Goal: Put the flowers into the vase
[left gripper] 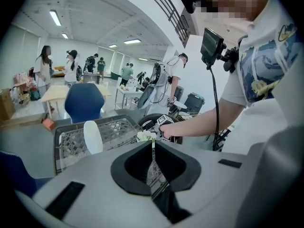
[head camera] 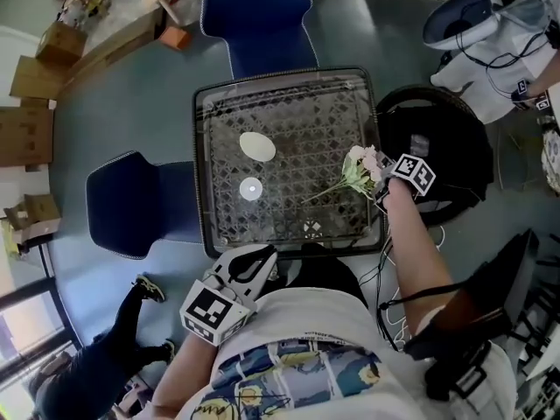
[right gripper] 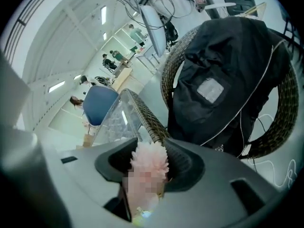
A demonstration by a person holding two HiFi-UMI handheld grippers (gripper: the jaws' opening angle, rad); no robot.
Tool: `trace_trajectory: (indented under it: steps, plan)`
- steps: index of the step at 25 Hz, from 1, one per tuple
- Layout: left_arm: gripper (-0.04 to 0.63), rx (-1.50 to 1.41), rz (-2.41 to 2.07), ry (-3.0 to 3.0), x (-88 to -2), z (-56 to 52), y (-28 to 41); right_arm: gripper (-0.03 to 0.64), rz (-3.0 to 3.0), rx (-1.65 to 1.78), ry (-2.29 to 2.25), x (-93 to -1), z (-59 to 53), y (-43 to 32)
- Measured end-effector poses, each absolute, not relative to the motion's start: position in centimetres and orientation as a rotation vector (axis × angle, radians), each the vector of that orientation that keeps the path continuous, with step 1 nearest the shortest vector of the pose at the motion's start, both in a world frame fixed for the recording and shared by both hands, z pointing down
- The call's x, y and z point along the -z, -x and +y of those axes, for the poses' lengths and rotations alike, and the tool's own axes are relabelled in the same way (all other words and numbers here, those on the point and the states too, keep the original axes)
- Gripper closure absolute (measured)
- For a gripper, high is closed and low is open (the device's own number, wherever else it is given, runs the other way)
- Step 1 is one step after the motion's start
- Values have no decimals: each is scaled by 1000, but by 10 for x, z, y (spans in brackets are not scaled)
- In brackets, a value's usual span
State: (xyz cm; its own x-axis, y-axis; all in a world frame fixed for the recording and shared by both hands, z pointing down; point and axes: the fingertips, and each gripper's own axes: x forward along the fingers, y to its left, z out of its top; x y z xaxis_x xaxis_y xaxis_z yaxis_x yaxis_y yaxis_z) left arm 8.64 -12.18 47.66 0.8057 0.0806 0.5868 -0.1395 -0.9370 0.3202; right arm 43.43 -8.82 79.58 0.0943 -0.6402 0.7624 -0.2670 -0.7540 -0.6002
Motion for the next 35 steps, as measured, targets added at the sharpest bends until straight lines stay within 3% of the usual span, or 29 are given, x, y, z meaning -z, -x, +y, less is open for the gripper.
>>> trace_trajectory:
  steps: [2,9,35]
  plan:
    - [584,-874,-47,-2641,-473,-123,-85,476,954,1676,2095,-784,-93,-433]
    - [584,-840,-81,-2670,-474,-127,-79,528,1197,1519,2158,-738,-111,-431]
    - [584,-512,-210,-2724,-427,-113,72,545,2213,534,2363,-418,-208,-257]
